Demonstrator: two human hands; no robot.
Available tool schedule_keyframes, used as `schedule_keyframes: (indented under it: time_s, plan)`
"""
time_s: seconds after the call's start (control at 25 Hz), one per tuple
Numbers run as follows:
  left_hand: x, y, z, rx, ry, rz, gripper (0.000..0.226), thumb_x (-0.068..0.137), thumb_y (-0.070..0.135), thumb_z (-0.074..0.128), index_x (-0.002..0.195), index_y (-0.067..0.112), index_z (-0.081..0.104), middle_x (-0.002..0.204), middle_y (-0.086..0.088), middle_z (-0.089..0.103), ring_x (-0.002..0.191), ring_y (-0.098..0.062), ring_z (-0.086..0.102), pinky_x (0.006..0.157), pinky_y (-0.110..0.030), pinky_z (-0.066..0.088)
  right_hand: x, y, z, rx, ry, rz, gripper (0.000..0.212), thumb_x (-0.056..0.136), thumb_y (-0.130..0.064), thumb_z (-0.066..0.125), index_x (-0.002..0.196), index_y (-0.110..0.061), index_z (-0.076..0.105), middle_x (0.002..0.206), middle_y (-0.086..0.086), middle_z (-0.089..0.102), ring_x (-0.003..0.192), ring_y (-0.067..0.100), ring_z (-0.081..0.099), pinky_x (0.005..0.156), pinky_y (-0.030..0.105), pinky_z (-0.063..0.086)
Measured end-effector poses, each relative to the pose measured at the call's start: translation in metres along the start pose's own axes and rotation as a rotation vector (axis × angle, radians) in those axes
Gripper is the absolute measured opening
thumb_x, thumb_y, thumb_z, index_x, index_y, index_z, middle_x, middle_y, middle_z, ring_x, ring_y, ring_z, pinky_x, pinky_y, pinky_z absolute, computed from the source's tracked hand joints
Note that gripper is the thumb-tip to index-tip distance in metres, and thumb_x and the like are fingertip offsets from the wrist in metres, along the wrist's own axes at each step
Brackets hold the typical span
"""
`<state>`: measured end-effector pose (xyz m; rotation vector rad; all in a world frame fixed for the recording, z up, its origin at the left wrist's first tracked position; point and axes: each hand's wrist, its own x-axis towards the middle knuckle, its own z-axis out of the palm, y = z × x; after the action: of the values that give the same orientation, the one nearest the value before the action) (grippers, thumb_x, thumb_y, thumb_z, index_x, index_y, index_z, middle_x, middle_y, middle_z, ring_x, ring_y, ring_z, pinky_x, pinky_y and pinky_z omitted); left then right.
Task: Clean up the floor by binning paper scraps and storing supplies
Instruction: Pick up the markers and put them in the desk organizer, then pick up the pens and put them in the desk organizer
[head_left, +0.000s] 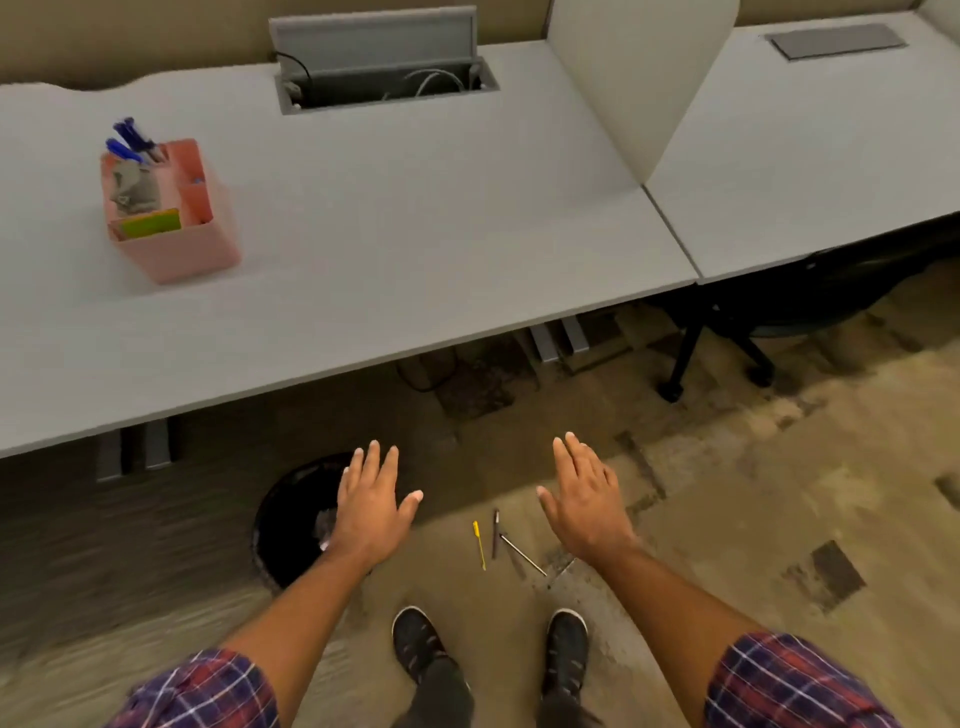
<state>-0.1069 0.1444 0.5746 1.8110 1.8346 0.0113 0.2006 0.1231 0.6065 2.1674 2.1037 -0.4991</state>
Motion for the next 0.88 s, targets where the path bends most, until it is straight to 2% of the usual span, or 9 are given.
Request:
schedule_keyframes:
  time_s: [0.16, 0.32, 0.52, 0.6, 0.68, 0.76, 0.8, 0.88]
  plan:
    - [0.001, 0.017, 0.086, -0.023, -0.069, -0.062, 0.078, 0.102, 0.051, 0.053, 0.164, 0.014, 0.023, 0.174, -0.013, 0.014, 0.162, -0.033, 0.007, 0.131, -0.047, 0.012, -0.017, 0.065, 0.071, 0.032, -0.097, 0.086, 0.072, 0.098, -0.051, 0.046, 0.158, -0.015, 0.028, 0.164, 0.010, 0.034, 0.148, 0.030, 0.038, 0.114, 0.048, 0.039]
    - [0.015, 0.014, 0.201, -0.057, -0.133, -0.142, 0.072, 0.099, 0.044, 0.061, 0.158, 0.011, 0.038, 0.167, -0.017, 0.034, 0.156, -0.035, 0.028, 0.128, -0.046, 0.023, -0.013, 0.114, 0.178, 0.187, -0.209, 0.195, 0.061, 0.098, -0.046, 0.051, 0.150, -0.017, 0.038, 0.141, 0.009, 0.053, 0.129, 0.032, 0.053, 0.103, 0.048, 0.048]
    - [0.064, -0.020, 0.368, -0.204, -0.125, -0.263, 0.052, 0.092, 0.029, 0.074, 0.137, 0.006, 0.062, 0.138, -0.020, 0.064, 0.130, -0.038, 0.057, 0.113, -0.043, 0.042, 0.019, 0.156, 0.346, 0.324, -0.346, 0.260, 0.050, 0.099, -0.036, 0.053, 0.144, -0.014, 0.048, 0.137, 0.013, 0.057, 0.125, 0.035, 0.055, 0.103, 0.043, 0.047]
    - [0.087, -0.037, 0.424, -0.303, -0.133, -0.347, 0.038, 0.090, 0.024, 0.076, 0.123, 0.007, 0.069, 0.115, -0.017, 0.074, 0.114, -0.036, 0.067, 0.100, -0.038, 0.050, 0.039, 0.164, 0.406, 0.390, -0.376, 0.318, 0.039, 0.098, -0.029, 0.056, 0.132, -0.010, 0.058, 0.127, 0.016, 0.065, 0.118, 0.035, 0.061, 0.097, 0.039, 0.049]
    - [0.108, -0.055, 0.477, -0.403, -0.131, -0.430, 0.020, 0.089, 0.021, 0.077, 0.105, 0.011, 0.073, 0.083, -0.004, 0.072, 0.092, -0.032, 0.072, 0.077, -0.025, 0.052, 0.063, 0.166, 0.462, 0.452, -0.391, 0.379, 0.027, 0.097, -0.026, 0.057, 0.118, -0.011, 0.064, 0.113, 0.015, 0.071, 0.108, 0.035, 0.066, 0.089, 0.037, 0.052]
    - [0.131, -0.069, 0.520, -0.449, -0.104, -0.471, 0.013, 0.088, 0.019, 0.077, 0.098, 0.011, 0.074, 0.073, 0.005, 0.065, 0.080, -0.027, 0.069, 0.062, -0.009, 0.041, 0.091, 0.164, 0.507, 0.488, -0.386, 0.398, 0.023, 0.096, -0.027, 0.058, 0.112, -0.013, 0.066, 0.108, 0.011, 0.074, 0.103, 0.033, 0.068, 0.087, 0.036, 0.053]
    - [0.143, -0.075, 0.539, -0.466, -0.091, -0.498, 0.012, 0.087, 0.018, 0.078, 0.096, 0.012, 0.074, 0.073, 0.005, 0.064, 0.079, -0.026, 0.068, 0.061, -0.010, 0.040, 0.106, 0.161, 0.527, 0.501, -0.380, 0.404, 0.023, 0.096, -0.028, 0.059, 0.112, -0.014, 0.066, 0.108, 0.010, 0.075, 0.103, 0.032, 0.069, 0.087, 0.035, 0.053]
    - [0.167, -0.084, 0.571, -0.492, -0.069, -0.547, 0.008, 0.086, 0.019, 0.078, 0.089, 0.017, 0.071, 0.076, 0.003, 0.066, 0.082, -0.027, 0.070, 0.068, -0.021, 0.043, 0.136, 0.155, 0.562, 0.509, -0.359, 0.414, 0.021, 0.095, -0.028, 0.059, 0.113, -0.019, 0.065, 0.105, 0.005, 0.076, 0.102, 0.030, 0.069, 0.089, 0.033, 0.049]
